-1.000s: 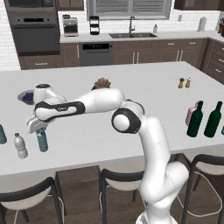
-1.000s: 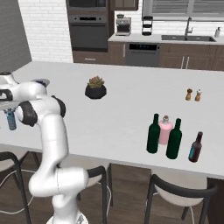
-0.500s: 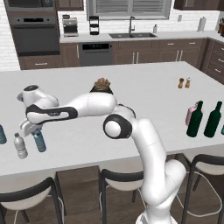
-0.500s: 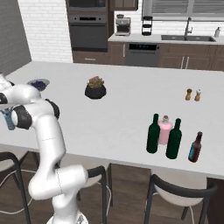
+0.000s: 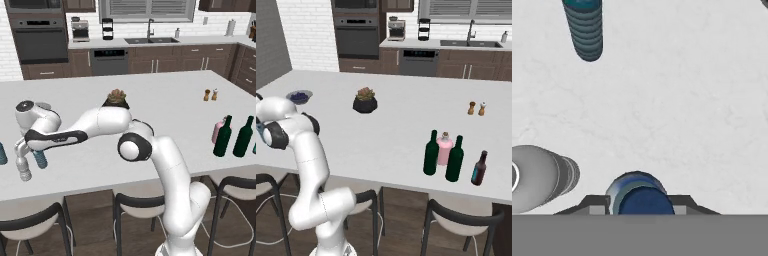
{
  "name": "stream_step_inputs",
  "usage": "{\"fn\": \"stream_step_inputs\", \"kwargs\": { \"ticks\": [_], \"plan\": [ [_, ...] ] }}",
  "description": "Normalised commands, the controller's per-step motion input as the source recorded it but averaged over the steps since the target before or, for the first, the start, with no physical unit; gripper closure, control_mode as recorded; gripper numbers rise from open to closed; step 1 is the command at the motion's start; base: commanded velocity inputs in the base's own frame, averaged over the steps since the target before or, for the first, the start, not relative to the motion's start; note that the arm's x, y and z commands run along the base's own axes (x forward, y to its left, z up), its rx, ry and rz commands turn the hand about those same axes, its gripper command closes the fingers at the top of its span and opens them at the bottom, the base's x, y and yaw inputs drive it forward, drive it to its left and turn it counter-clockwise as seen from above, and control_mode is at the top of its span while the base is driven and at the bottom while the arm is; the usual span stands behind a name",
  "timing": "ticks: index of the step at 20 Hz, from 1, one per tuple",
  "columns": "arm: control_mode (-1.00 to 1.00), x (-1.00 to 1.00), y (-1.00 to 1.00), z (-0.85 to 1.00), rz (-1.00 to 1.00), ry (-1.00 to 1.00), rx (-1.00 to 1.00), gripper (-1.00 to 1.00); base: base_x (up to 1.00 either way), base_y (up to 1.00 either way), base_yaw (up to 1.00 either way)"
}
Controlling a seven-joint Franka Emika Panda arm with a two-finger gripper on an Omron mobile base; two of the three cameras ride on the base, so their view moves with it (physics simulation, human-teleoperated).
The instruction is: Move the plastic bottles in the middle to the plastics group, and the glass bottles in the middle to the glass group.
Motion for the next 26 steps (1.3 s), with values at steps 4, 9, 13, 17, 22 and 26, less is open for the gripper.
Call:
{"fn": "stream_step_inputs", "kwargs": {
  "ticks": [4, 9, 13, 17, 22, 26],
  "plan": [
    [-1.0, -0.12, -0.21, 0.05, 0.0, -0.02, 0.14, 1.0, 0.0, 0.0, 0.0],
    [-1.0, 0.07, -0.23, 0.0, 0.0, 0.2, 0.09, 1.0, 0.0, 0.0, 0.0],
    [-1.0, 0.04, 0.0, 0.0, 0.0, 0.1, 0.0, 1.0, 0.0, 0.0, 0.0],
    [-1.0, 0.0, 0.0, -0.01, 0.0, 0.0, 0.0, 1.0, 0.0, 0.0, 0.0],
    [-1.0, 0.03, 0.18, 0.0, 0.0, 0.0, 0.0, 1.0, 0.0, 0.0, 0.0],
    [-1.0, 0.16, 0.21, 0.0, 0.0, 0.0, 0.0, 1.0, 0.0, 0.0, 0.0]
  ]
}}
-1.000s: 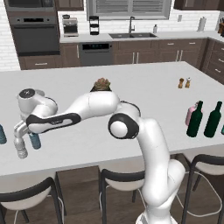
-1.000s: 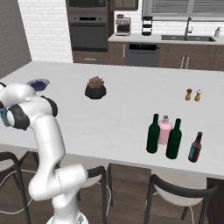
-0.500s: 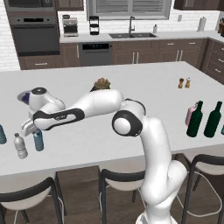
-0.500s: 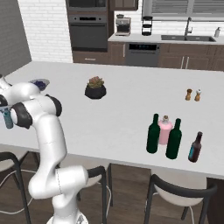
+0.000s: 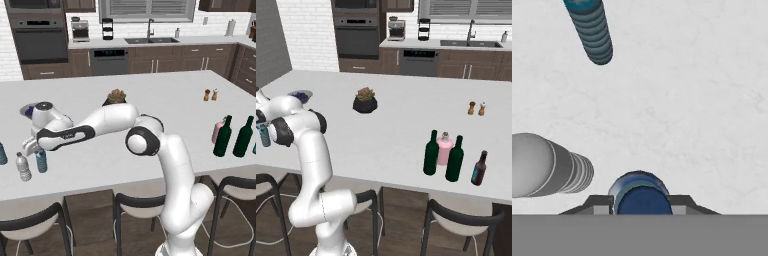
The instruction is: Move the plastic bottles in the middle to the plastics group, and the glass bottles in the middle to the glass group.
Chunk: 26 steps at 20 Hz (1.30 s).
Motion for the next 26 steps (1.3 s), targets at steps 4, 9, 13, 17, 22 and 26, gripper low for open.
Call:
{"fn": "stream_step_inputs", "kwargs": {
  "ticks": [4, 9, 13, 17, 22, 26],
  "plan": [
    [-1.0, 0.02, 0.02, 0.0, 0.0, 0.0, 0.0, 1.0, 0.0, 0.0, 0.0],
    [-1.0, 0.0, 0.0, 0.0, 0.0, 0.0, 0.0, -1.0, 0.0, 0.0, 0.0],
    [-1.0, 0.0, 0.0, 0.0, 0.0, 0.0, 0.0, -1.0, 0.0, 0.0, 0.0],
    [-1.0, 0.0, 0.0, 0.03, 0.0, 0.0, 0.0, -1.0, 0.0, 0.0, 0.0],
    [-1.0, -0.01, -0.01, 0.16, 0.0, -0.01, -0.01, -1.0, 0.0, 0.0, 0.0],
    [-1.0, -0.48, -0.51, 0.31, -0.02, -0.07, 0.0, -1.0, 0.0, 0.0, 0.0]
  ]
}}
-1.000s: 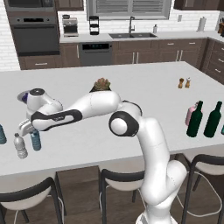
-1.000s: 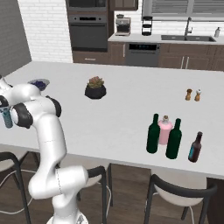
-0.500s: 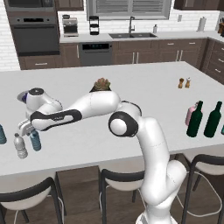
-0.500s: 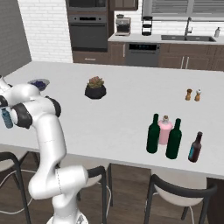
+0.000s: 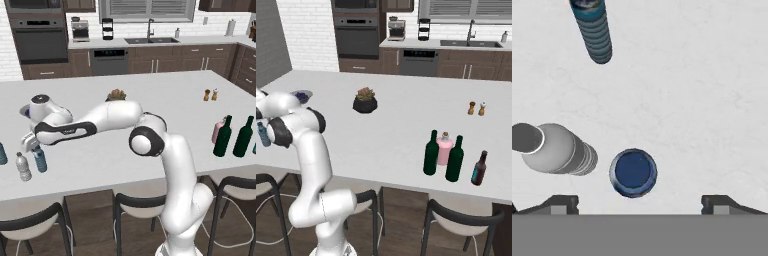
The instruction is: Move the plastic bottles in the middle to the plastics group, and the glass bottles in the middle to the glass group.
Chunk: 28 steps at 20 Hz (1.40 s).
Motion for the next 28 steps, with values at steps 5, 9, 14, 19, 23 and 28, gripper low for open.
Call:
{"fn": "stream_step_inputs", "kwargs": {
  "ticks": [5, 9, 14, 19, 23, 28],
  "plan": [
    [-1.0, -0.83, -0.95, 0.08, -0.09, -0.1, 0.03, -1.0, 0.0, 0.0, 0.0],
    [-1.0, -0.88, -1.0, 0.0, -0.13, -0.04, 0.08, -1.0, 0.0, 0.0, 0.0],
    [-1.0, -0.79, -1.0, 0.0, -0.14, 0.0, 0.09, -1.0, 0.0, 0.0, 0.0],
    [-1.0, -0.73, -1.0, 0.5, -0.11, 0.0, 0.13, -1.0, 0.0, 0.0, 0.0],
    [-1.0, -0.57, -1.0, 0.91, -0.09, 0.0, 0.08, -1.0, 0.0, 0.0, 0.0],
    [-1.0, -0.54, -1.0, 1.0, -0.08, 0.0, 0.05, -1.0, 0.0, 0.0, 0.0]
  ]
}}
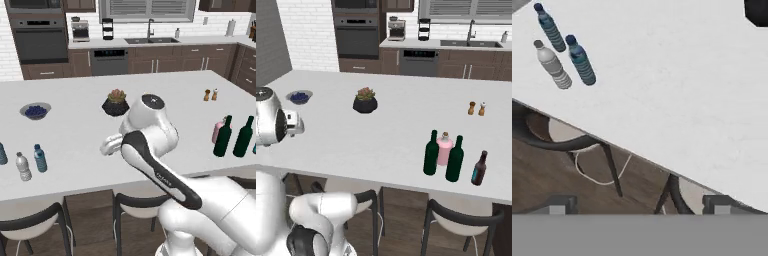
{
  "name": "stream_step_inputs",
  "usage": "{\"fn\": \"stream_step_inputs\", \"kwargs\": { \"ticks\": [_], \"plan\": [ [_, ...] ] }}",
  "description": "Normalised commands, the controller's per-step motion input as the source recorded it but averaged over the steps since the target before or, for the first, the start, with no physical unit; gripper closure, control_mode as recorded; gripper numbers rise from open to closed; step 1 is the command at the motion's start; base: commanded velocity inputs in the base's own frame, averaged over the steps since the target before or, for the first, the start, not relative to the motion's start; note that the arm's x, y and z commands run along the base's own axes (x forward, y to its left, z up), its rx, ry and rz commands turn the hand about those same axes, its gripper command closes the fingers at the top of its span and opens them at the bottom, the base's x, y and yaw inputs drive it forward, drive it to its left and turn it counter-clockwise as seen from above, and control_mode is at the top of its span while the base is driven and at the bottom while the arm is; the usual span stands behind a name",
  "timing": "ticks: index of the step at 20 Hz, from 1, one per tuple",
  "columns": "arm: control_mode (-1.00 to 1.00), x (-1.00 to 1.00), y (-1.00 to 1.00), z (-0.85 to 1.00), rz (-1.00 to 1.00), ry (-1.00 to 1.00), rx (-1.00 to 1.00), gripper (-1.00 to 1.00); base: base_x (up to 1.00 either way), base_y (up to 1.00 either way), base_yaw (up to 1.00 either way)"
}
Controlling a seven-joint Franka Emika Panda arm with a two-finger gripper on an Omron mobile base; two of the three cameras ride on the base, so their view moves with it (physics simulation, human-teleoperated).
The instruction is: Move the plastic bottles in the middle to the plastics group, and the glass bottles in the middle to the glass group.
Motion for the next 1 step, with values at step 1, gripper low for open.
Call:
{"fn": "stream_step_inputs", "kwargs": {
  "ticks": [1],
  "plan": [
    [-1.0, -0.62, -1.0, 1.0, -0.1, 0.02, 0.02, -1.0, 0.0, 0.0, 0.0]
  ]
}}
